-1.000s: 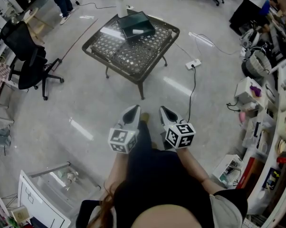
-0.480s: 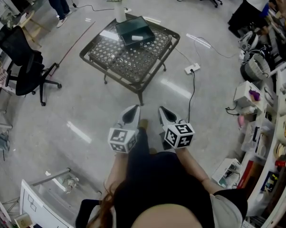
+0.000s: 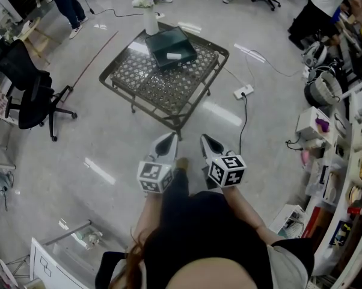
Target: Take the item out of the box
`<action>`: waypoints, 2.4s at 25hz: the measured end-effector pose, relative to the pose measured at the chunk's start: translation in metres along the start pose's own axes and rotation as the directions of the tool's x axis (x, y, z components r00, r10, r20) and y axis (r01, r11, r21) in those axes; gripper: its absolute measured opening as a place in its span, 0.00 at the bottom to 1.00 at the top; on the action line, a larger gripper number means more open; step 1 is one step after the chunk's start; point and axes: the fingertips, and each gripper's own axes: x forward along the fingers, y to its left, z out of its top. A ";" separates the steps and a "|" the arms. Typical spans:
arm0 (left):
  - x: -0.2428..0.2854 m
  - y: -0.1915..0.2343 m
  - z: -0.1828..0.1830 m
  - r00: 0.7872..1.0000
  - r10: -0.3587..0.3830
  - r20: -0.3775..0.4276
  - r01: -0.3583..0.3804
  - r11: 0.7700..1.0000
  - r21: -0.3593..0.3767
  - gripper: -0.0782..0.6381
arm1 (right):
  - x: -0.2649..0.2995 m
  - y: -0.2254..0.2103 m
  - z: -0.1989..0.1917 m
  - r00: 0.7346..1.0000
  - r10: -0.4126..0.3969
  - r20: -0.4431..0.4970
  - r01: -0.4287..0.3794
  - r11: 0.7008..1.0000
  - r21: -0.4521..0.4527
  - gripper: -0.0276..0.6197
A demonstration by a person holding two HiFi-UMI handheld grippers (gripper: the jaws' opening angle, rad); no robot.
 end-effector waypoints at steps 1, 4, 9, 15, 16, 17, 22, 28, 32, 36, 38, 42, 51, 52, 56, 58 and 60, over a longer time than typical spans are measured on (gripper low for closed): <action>0.003 0.002 0.002 1.000 -0.002 -0.001 0.002 1.000 0.000 0.12 | 0.004 -0.001 0.002 1.000 -0.001 -0.001 0.001 1.000 0.000 0.04; 0.012 0.012 0.007 1.000 -0.006 -0.003 0.006 1.000 0.002 0.12 | 0.016 -0.002 0.010 1.000 0.000 -0.002 0.000 1.000 0.001 0.04; 0.026 0.032 0.018 1.000 -0.004 0.002 0.004 1.000 0.003 0.12 | 0.039 -0.002 0.022 1.000 0.001 0.000 -0.001 1.000 0.000 0.04; 0.042 0.056 0.025 1.000 -0.004 0.002 0.004 1.000 0.006 0.12 | 0.064 -0.004 0.035 1.000 -0.004 0.004 0.004 1.000 -0.002 0.04; 0.044 0.060 0.026 1.000 -0.003 0.002 0.003 1.000 0.005 0.12 | 0.068 -0.004 0.037 1.000 -0.006 0.004 0.006 1.000 -0.001 0.04; 0.047 0.065 0.028 1.000 -0.001 0.003 0.001 1.000 0.005 0.12 | 0.072 -0.005 0.039 1.000 -0.008 0.005 0.008 1.000 0.000 0.04; 0.060 0.085 0.034 1.000 -0.002 -0.002 0.002 1.000 0.002 0.12 | 0.089 -0.005 0.045 1.000 -0.020 0.007 0.020 1.000 0.004 0.04; 0.085 0.095 0.044 0.999 -0.038 -0.001 0.038 0.999 0.014 0.12 | 0.106 -0.016 0.056 0.999 -0.045 0.021 0.045 0.999 0.016 0.04; 0.098 0.104 0.048 0.998 -0.056 -0.004 0.056 0.998 0.023 0.12 | 0.120 -0.020 0.063 0.998 -0.055 0.027 0.054 0.998 0.021 0.04; 0.108 0.116 0.049 0.998 -0.064 -0.008 0.064 0.997 0.032 0.12 | 0.134 -0.022 0.068 0.998 -0.057 0.035 0.056 0.998 0.021 0.04; 0.110 0.124 0.046 0.998 -0.057 -0.019 0.058 0.998 0.031 0.12 | 0.140 -0.022 0.068 0.998 -0.058 0.033 0.057 0.998 0.023 0.04; 0.113 0.130 0.047 0.998 -0.059 -0.019 0.059 0.998 0.025 0.12 | 0.147 -0.022 0.067 0.998 -0.061 0.025 0.060 0.998 0.028 0.04; 0.111 0.129 0.040 0.997 -0.068 -0.037 0.069 0.997 0.019 0.12 | 0.144 -0.021 0.063 0.997 -0.073 0.023 0.072 0.997 0.037 0.04; 0.111 0.127 0.040 0.997 -0.071 -0.039 0.072 0.997 0.019 0.12 | 0.142 -0.022 0.062 0.997 -0.077 0.023 0.076 0.996 0.040 0.04; 0.108 0.122 0.034 0.995 -0.082 -0.051 0.083 0.996 0.017 0.12 | 0.136 -0.026 0.058 0.995 -0.094 0.022 0.093 0.994 0.051 0.04; 0.105 0.120 0.030 0.995 -0.082 -0.058 0.083 0.996 0.012 0.12 | 0.134 -0.027 0.056 0.995 -0.100 0.022 0.099 0.994 0.054 0.04; 0.102 0.119 0.028 0.995 -0.084 -0.062 0.085 0.996 0.007 0.12 | 0.131 -0.026 0.054 0.994 -0.104 0.021 0.103 0.993 0.057 0.04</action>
